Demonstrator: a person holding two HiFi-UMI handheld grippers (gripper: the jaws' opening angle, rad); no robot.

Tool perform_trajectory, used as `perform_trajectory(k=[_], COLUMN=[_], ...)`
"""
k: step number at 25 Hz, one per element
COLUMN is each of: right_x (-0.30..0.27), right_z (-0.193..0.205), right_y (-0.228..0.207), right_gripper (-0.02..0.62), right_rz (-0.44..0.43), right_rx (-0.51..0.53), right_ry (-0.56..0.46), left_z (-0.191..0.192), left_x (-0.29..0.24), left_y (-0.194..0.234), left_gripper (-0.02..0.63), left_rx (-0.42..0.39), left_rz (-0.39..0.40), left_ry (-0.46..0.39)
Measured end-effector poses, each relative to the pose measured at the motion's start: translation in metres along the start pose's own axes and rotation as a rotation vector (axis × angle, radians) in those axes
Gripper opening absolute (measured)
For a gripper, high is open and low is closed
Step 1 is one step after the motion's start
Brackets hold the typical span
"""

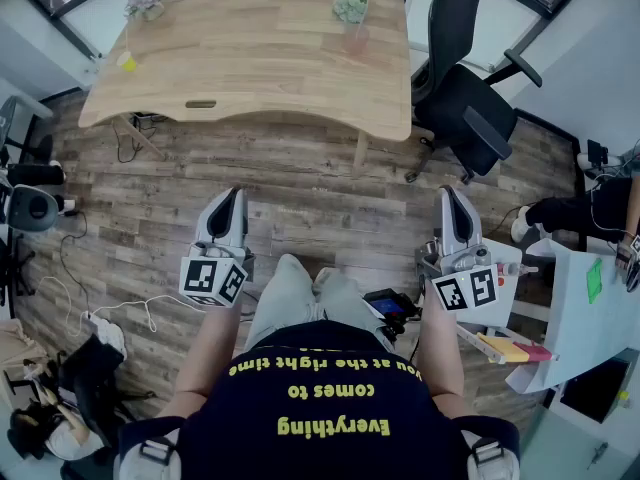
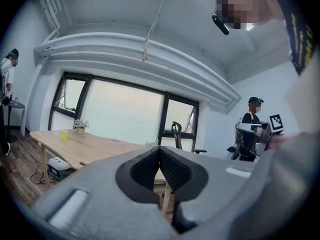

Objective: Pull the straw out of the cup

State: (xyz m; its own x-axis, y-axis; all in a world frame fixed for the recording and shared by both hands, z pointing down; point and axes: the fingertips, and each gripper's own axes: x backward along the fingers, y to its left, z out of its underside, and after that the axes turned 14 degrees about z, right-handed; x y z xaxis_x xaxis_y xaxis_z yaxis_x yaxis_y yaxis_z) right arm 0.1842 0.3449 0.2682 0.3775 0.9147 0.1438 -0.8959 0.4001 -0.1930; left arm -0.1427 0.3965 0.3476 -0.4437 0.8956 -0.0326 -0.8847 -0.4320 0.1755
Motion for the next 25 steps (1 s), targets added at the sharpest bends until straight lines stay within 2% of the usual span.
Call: perform_trajectory(k=[5, 14, 20, 25], right_x=[0.006, 0.011, 0.011, 0.011], right_z=[-0.005, -0.012, -0.012, -0.01], right_y=[0.002, 0.008, 0.003, 0.004], right_gripper=[0.005, 0.005, 0.006, 0.006], right_rz=[-0.001, -0.012, -0.008, -0.01], right_rx=[0.01, 0.005, -0.059, -0.061], right_ry=[-0.002, -0.018, -0.009, -0.011], left_z=[0.001, -0.001, -0.002, -0.004], left_x=[0.001, 0.01, 0.008, 0.006], left_y=[-0.008, -0.014, -0.015, -0.015], left_gripper=[0.0, 0.0, 0.0, 0.0], left_rx=[-0.002, 0.002, 0.003, -0.002], left_rz=[0.019, 0.005, 0.004, 0.012], left_ry=[0.006, -0.009, -0.011, -0.014])
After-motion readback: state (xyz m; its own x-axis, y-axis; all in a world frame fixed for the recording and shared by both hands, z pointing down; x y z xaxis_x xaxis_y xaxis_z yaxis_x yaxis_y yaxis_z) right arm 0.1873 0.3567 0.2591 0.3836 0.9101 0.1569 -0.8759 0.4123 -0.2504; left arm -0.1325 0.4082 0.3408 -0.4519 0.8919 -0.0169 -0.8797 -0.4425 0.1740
